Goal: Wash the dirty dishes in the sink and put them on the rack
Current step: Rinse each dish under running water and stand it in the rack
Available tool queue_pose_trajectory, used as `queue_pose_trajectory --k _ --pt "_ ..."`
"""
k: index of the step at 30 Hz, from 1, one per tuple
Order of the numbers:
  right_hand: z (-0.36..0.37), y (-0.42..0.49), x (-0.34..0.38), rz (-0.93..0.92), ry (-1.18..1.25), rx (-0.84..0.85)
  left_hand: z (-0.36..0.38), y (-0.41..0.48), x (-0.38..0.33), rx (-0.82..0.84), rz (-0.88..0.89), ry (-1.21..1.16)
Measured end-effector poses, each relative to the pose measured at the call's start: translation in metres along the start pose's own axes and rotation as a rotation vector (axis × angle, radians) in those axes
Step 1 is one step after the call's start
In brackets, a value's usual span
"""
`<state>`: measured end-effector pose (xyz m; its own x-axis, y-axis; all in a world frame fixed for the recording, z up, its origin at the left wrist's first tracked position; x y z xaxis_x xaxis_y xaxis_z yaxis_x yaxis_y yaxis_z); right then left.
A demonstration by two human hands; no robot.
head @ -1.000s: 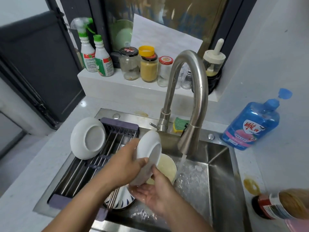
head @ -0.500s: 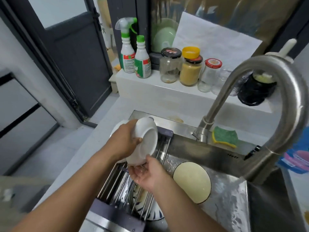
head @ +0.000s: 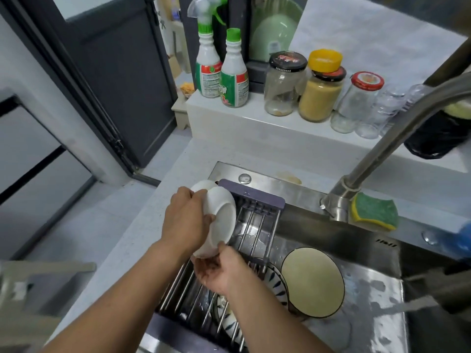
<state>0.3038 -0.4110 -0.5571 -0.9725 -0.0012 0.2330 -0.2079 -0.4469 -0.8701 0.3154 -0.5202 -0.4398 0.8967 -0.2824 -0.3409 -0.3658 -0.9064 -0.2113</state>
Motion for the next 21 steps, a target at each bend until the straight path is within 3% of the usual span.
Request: queue_pose_trajectory --k 11,15,21 --pt "0.001 0.010 0.006 -0.060 -0.108 0.023 0.005 -0.004 0.002 -0.179 0.024 -0.040" --pt "-0.013 0.005 0.016 -0.155 -0.292 0.042 0.010 -0.013 -0.001 -0.251 0.091 0.051" --pt "-0.057 -0.029 0.042 -0.318 -0.321 0.093 0.011 -0.028 -0.013 -0.314 0.165 0.165"
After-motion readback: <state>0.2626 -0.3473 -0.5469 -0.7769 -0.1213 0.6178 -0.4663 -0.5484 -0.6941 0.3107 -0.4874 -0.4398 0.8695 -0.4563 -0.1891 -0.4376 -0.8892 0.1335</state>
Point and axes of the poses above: each hand's wrist, its own y-axis towards the middle knuckle, its own z-axis out of the palm, x = y × z, the point moved 6 cm from there along y, towards the middle knuckle, and after that the axes turned 15 degrees about -z, right-handed, at the moved point
